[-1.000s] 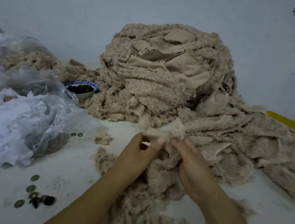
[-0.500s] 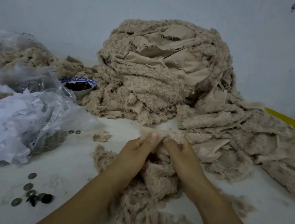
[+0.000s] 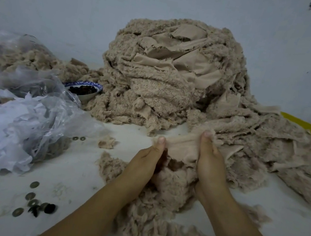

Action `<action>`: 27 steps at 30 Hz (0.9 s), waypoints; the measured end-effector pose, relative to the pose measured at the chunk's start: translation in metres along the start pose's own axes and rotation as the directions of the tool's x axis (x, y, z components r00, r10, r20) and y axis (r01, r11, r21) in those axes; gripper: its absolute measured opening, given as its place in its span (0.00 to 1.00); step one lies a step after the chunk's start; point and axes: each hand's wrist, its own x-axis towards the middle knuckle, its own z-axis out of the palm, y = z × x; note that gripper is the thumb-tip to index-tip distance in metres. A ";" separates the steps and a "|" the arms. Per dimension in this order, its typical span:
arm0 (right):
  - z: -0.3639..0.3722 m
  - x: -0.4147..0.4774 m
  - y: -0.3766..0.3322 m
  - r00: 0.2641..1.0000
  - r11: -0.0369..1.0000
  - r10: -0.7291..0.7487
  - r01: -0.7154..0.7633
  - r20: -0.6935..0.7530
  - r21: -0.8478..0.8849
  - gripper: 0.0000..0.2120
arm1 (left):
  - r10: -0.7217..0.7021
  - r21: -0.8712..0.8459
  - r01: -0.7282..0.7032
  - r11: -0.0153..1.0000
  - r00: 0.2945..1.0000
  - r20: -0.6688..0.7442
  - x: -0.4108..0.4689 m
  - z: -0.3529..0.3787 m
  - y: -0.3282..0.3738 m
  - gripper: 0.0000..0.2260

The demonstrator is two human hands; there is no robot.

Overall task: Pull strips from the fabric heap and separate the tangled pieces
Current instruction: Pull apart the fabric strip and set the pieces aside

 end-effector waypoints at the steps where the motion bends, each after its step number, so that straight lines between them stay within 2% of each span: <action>1: -0.001 0.000 0.000 1.000 1.000 -0.004 0.004 0.028 0.021 0.18 | 0.016 0.017 -0.016 1.000 1.000 0.021 0.000 0.000 0.001 0.30; 4: 0.000 0.000 0.000 0.998 0.999 -0.020 0.019 0.063 0.026 0.19 | 0.052 0.028 -0.052 0.998 0.998 0.022 0.002 0.003 0.004 0.25; 7: 0.001 -0.001 -0.002 1.000 0.998 0.007 -0.009 0.030 0.055 0.20 | 0.113 0.061 -0.112 0.992 0.993 -0.021 0.006 0.002 0.001 0.17; 11: 0.001 0.000 -0.004 0.998 0.990 0.047 -0.051 0.033 0.128 0.21 | 0.054 -0.007 -0.054 0.999 0.999 -0.007 0.008 -0.002 0.000 0.19; 13: 0.001 0.000 -0.004 0.994 0.985 0.056 -0.070 0.094 0.155 0.20 | -0.021 -0.099 0.022 0.995 1.000 0.007 0.009 0.000 -0.002 0.21; 16: -0.001 -0.002 -0.002 0.957 0.993 0.059 -0.084 0.283 0.079 0.18 | -0.102 -0.206 0.106 0.973 0.994 0.034 0.008 -0.003 -0.001 0.35; 18: -0.002 -0.002 0.002 0.931 0.997 0.050 -0.068 0.362 0.039 0.17 | -0.064 -0.214 0.064 0.975 0.998 0.007 0.009 -0.005 0.000 0.32; 19: -0.002 -0.003 0.004 0.924 0.997 0.049 -0.069 0.380 0.038 0.17 | -0.050 -0.279 0.038 0.960 0.998 -0.036 0.010 -0.007 0.000 0.27; 21: -0.001 -0.004 0.006 0.910 0.998 0.048 -0.062 0.411 0.022 0.17 | -0.063 -0.507 -0.002 0.862 0.992 -0.111 0.013 -0.012 0.002 0.17; 23: -0.001 -0.003 0.009 0.905 0.998 0.052 -0.059 0.422 0.003 0.19 | -0.092 -0.700 -0.005 0.714 0.991 -0.101 0.016 -0.017 0.002 0.13; 27: 0.002 -0.001 0.012 0.912 0.998 0.062 -0.060 0.405 -0.018 0.26 | -0.102 -0.836 0.057 0.546 0.995 0.002 0.018 -0.025 0.004 0.10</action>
